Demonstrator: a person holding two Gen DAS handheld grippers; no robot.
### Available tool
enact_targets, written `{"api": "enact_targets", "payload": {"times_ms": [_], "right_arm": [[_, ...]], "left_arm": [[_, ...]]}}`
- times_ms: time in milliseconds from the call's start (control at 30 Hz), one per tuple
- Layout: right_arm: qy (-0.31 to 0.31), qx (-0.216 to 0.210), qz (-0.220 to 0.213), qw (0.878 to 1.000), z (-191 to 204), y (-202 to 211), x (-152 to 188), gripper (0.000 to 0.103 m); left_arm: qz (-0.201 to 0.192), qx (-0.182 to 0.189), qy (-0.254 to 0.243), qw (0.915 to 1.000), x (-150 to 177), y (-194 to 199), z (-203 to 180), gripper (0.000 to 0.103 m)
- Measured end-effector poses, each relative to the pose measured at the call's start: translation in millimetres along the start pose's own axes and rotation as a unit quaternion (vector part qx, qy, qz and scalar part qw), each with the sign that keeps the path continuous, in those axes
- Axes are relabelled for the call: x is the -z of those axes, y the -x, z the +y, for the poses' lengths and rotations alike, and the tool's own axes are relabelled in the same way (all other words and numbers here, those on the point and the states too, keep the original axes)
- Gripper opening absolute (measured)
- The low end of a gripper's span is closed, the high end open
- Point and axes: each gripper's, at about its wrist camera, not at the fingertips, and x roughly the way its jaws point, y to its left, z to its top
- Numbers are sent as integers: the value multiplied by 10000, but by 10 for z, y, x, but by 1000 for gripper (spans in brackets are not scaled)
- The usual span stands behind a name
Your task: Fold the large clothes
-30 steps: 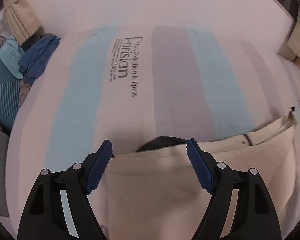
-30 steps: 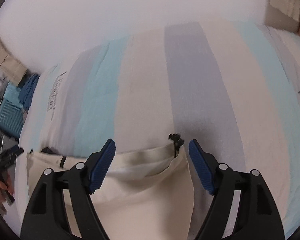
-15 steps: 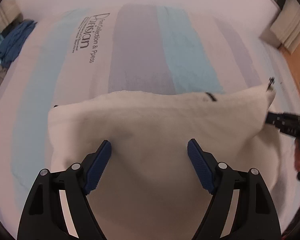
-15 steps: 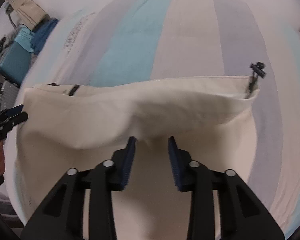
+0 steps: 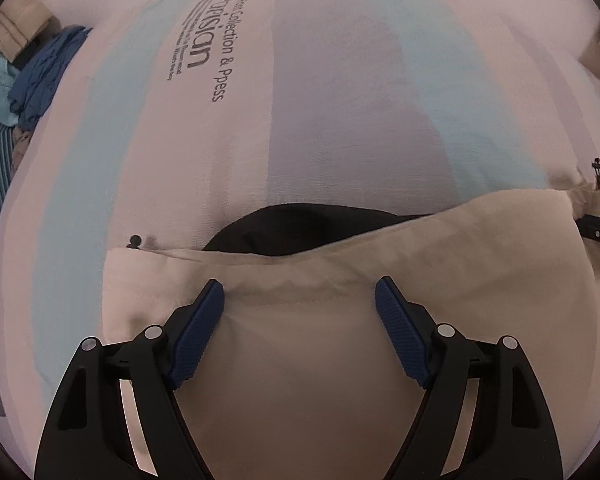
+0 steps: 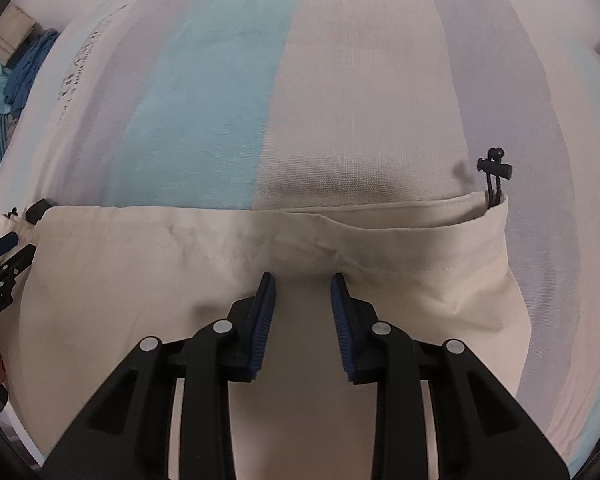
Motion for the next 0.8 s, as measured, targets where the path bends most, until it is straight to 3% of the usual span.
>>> {"api": "enact_targets", "payload": {"times_ms": [100,133,300,367,500,600,800], "right_arm": [[-62,147,-153,9998,37,104,14,28],[-61,117,-259,9996,91,161,14,28],[248,-455,-882,9948,442,714,331,37],[363,-544,-944,9934,576,807,476,42],[554,-540,-727,9944,774,666,746,46],[395,-487,-495,9968,777,452,824,50],[421,-333,-363,9979,838,191,865,52]], "left_arm": [[-78,-44,120,9999,2,141,-29,74],[-187,113,153,9996,29,256,-51,74],[-591,503,-177,9968,304,749,-342,76],[-650,654,-304,9953,454,850,-477,85],[-523,625,-374,9960,656,678,-654,87],[-412,671,-164,9968,688,498,-606,87],[-253,479,-307,9981,764,278,-679,88]]}}
